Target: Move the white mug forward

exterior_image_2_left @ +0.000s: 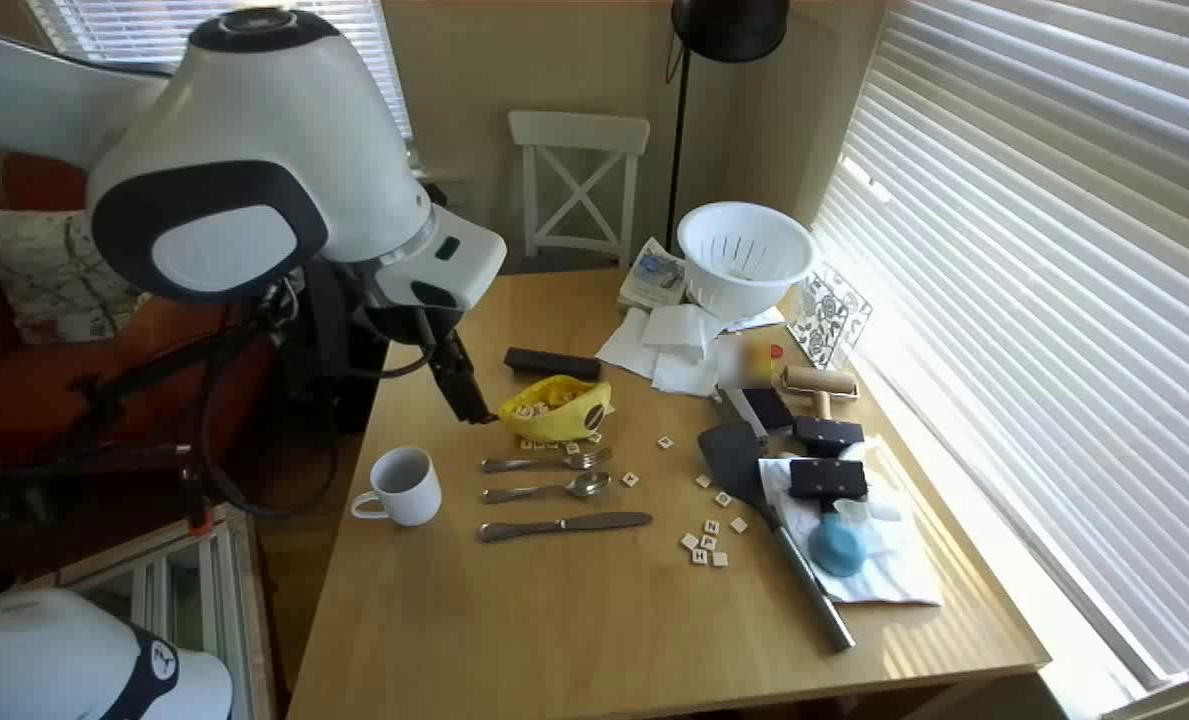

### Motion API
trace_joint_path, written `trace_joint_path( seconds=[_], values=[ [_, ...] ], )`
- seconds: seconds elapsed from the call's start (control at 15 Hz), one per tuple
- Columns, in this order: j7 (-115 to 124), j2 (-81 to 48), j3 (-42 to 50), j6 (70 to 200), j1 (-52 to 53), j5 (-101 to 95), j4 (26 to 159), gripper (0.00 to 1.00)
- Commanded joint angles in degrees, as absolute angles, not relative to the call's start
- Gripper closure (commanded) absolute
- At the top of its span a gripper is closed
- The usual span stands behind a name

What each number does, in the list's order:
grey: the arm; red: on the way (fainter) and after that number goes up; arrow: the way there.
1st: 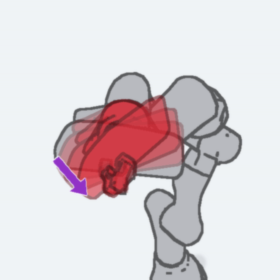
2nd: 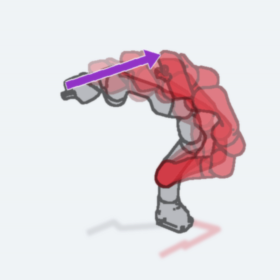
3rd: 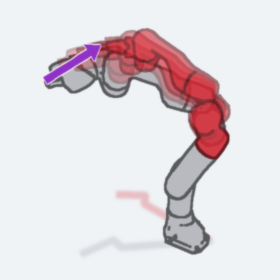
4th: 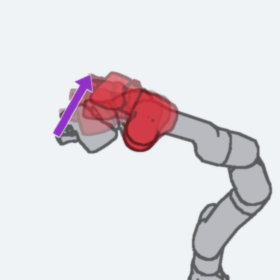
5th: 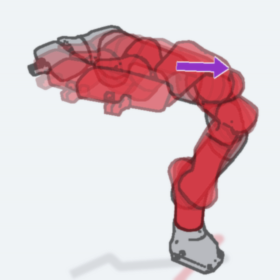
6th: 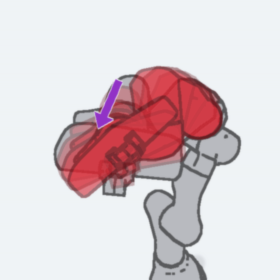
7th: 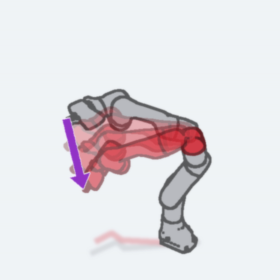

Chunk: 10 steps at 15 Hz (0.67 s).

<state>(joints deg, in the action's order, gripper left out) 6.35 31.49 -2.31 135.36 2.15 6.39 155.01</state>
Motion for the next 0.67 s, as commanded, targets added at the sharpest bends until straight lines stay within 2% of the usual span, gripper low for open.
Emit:
trace_joint_path(
  seconds=[0.0,0.27,0.6],
  values=[
    [6.3,31.5,-2.3,135.2,2.1,6.4,154.9,0.00],
    [6.6,31.1,-2.3,139.9,1.7,6.6,159.9,0.00],
    [6.5,22.4,-1.2,147.1,0.9,7.3,158.6,0.00]
  ],
)
